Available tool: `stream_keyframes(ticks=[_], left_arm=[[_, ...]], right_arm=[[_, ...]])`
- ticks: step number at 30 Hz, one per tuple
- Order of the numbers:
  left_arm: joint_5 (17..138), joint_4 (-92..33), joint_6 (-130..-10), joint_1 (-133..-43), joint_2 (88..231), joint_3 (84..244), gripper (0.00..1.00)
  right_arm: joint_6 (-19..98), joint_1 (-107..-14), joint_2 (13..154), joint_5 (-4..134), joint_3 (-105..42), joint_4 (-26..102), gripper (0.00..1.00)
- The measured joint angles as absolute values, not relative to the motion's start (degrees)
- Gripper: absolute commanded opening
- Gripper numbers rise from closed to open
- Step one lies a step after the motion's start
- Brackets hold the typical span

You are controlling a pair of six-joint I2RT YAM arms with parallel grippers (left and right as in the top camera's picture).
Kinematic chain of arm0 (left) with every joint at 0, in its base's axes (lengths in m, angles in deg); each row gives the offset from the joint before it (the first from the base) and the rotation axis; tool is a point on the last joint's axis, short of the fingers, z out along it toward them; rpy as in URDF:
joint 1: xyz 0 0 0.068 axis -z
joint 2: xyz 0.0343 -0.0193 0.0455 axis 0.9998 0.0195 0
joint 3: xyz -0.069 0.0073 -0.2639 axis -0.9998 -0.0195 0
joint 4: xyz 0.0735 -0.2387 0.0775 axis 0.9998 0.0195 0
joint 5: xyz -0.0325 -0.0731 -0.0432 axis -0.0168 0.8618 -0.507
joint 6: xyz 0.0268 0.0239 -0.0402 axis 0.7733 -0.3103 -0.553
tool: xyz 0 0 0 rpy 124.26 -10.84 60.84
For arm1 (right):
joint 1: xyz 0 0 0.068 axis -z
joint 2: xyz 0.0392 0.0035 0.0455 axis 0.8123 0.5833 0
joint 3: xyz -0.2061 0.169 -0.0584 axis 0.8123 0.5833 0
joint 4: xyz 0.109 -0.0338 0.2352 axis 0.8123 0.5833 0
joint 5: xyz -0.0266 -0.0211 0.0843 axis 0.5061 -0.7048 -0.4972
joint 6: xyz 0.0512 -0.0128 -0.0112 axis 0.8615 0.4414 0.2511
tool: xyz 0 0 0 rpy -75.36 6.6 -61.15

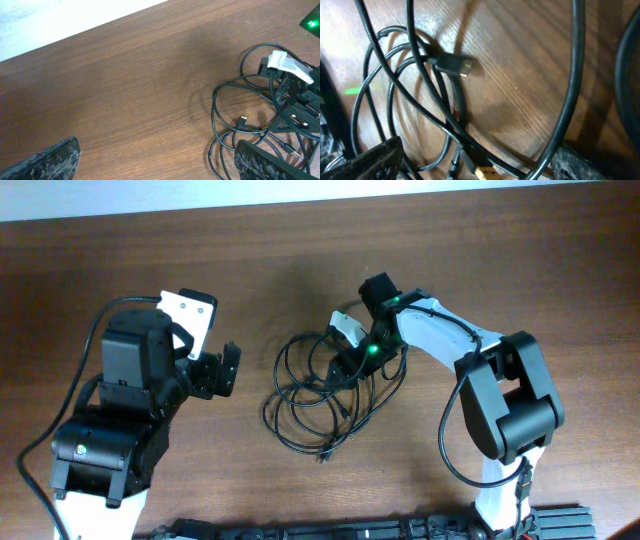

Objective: Untangle cables
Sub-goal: 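Reach the right gripper into the cable pile and grasp a strand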

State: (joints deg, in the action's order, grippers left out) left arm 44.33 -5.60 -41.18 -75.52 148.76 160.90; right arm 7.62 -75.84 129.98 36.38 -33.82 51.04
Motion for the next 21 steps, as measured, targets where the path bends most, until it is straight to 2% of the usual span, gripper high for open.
stream_keyframes(ticks=[9,10,11,12,15,17,18,19,21], left_arm=[[44.3,-5.6,-41.2,-75.5,148.8,160.9,0.99],[44.3,-5.6,-41.2,-75.5,148.8,160.9,0.99],[44.3,-5.6,-41.2,-75.5,148.8,160.9,0.99],[44.3,-5.6,-41.2,-75.5,148.8,160.9,0.99],[44.3,-5.6,-41.2,-75.5,148.8,160.9,0.99],[44.3,-5.6,-41.2,-75.5,148.8,160.9,0.99],[44.3,-5.6,-41.2,-75.5,148.8,160.9,0.99],[44.3,-5.6,-41.2,-75.5,148.8,160.9,0.99],[44.3,-5.6,-41.2,-75.5,148.8,160.9,0.99]], right_arm=[[7.8,-75.9,131.7,19.4,-32.1,35.6,0.91],[7.8,-75.9,131.8,17.7,-32.1,35.1,0.85],[8.0,-75.9,131.8,16.0,-32.1,34.9,0.73],[7.8,-75.9,131.8,15.2,-32.1,34.8,0.66],[7.8,-75.9,131.8,14.0,-32.1,34.8,0.5],[7.9,-75.9,131.8,13.7,-32.1,34.8,0.2],[8.0,-75.9,131.8,13.7,-32.1,34.8,0.1],[8.1,-75.9,131.8,13.7,-32.1,34.8,0.04],[8.3,-75.9,131.8,13.7,-32.1,35.0,0.04]])
